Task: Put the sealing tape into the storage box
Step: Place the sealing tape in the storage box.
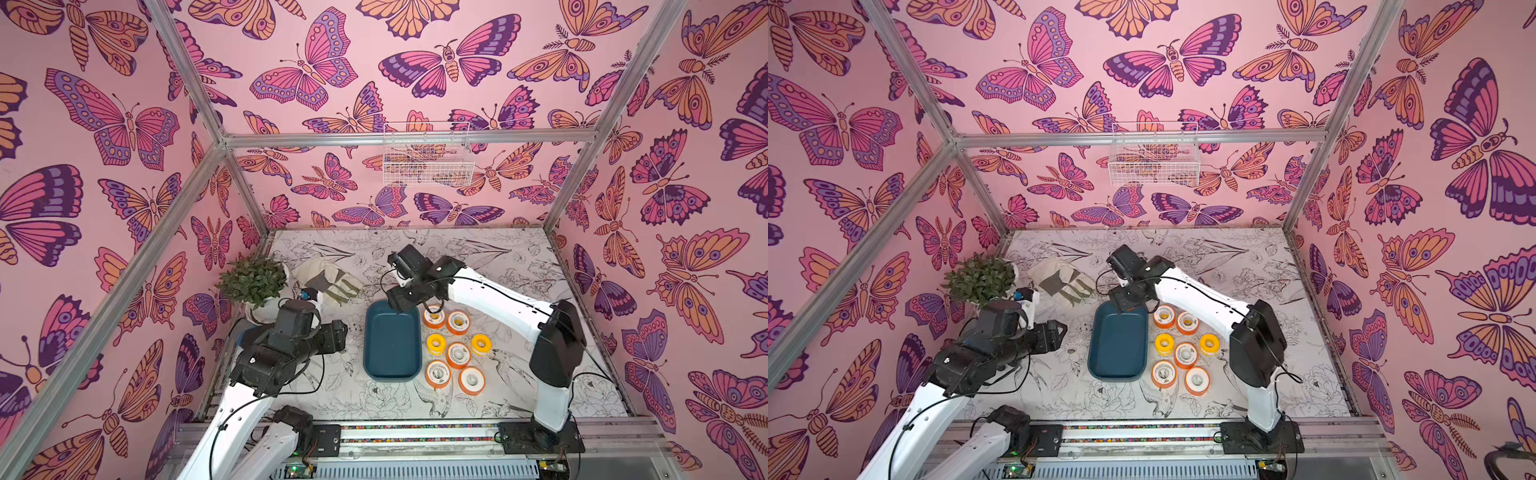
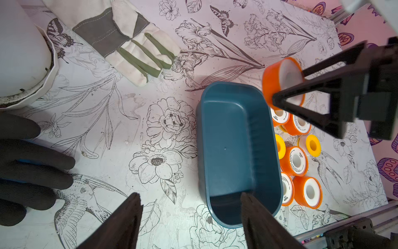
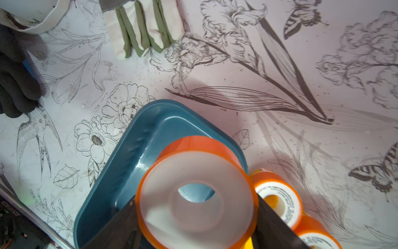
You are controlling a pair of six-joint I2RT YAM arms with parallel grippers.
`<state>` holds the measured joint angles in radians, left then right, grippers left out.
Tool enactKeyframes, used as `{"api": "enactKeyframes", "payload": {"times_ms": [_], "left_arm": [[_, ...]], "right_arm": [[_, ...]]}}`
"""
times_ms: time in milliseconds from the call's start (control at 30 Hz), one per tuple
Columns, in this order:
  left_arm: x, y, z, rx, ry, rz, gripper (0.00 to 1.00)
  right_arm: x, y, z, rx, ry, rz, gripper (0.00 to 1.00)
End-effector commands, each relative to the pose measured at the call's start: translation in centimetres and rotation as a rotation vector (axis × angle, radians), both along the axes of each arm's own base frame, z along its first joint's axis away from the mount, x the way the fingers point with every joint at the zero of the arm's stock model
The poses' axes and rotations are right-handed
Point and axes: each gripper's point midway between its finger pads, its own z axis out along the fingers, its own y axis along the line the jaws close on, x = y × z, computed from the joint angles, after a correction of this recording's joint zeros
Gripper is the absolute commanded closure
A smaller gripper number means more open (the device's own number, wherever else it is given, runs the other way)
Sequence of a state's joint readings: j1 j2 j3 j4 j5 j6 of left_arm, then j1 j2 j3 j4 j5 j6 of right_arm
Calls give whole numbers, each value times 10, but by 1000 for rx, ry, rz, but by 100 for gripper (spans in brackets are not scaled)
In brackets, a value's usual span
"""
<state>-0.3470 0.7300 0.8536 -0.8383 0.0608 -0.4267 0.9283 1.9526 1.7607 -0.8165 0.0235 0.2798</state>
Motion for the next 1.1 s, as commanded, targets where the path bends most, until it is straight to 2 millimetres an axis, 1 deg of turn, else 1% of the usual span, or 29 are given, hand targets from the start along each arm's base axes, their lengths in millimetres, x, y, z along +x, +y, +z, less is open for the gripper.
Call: {"api": "enactKeyframes", "payload": {"times_ms": [0, 200, 400, 700, 867, 1067], "left_arm": [[-2, 0, -5, 2, 13, -8, 23], [-2, 1, -6, 1, 14, -5, 23], [0, 1, -7, -1, 24, -2, 23], [1, 1, -7, -6, 26, 1, 23], [2, 2, -10, -7, 35, 3, 23], [3, 4, -11, -5, 40, 14, 23]], "right_arm": [[-7, 8, -13, -40, 40, 26, 29], [-12, 23, -40, -54, 89, 50, 29], [-9, 28, -66, -82, 114, 52, 29], [-8, 38, -86, -91, 137, 55, 29], [-7, 43, -94, -94, 143, 55, 29], [-7, 45, -103, -105, 144, 52, 28]]}}
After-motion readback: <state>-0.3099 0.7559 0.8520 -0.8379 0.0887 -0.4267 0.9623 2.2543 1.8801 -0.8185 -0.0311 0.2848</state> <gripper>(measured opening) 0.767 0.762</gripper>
